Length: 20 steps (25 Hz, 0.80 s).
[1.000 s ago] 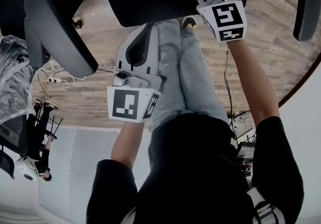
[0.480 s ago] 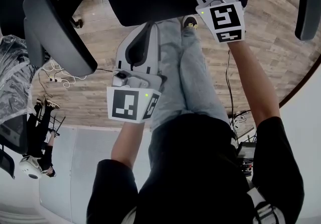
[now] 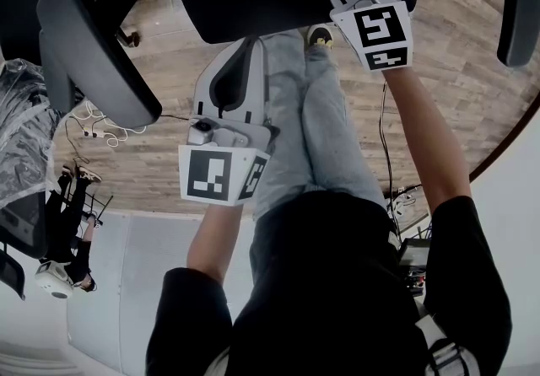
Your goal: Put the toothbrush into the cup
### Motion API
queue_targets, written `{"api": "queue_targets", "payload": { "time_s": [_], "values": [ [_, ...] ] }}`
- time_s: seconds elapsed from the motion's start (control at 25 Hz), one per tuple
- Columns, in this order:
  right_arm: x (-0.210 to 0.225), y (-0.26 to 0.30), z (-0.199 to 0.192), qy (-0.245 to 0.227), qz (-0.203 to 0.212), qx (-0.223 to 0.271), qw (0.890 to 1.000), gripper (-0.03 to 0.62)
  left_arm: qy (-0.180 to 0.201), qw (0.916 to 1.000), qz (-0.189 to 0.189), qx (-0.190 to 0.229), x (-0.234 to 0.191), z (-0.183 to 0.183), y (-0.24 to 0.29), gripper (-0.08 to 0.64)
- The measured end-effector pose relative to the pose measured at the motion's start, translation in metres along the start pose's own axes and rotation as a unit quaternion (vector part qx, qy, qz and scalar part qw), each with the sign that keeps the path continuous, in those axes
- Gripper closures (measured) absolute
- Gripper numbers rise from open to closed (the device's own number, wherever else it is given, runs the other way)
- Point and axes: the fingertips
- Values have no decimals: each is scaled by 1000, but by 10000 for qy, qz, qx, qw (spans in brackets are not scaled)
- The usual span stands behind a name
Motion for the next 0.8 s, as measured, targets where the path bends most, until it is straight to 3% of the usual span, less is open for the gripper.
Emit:
{"api": "queue_targets", "payload": {
  "time_s": [0.36,0.8],
  "values": [
    [3,-12,12,-29,-85,130,9999,506,117,9999,-23,37,5,9,-3,537],
    [17,-96,49,-95,-337,464,9983,506,412,9984,-88,388,58,49,-31,537]
  ]
}}
Point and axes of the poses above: the fingertips, and each gripper's own axes: y forward along the fingers, x to its right, z out of its top
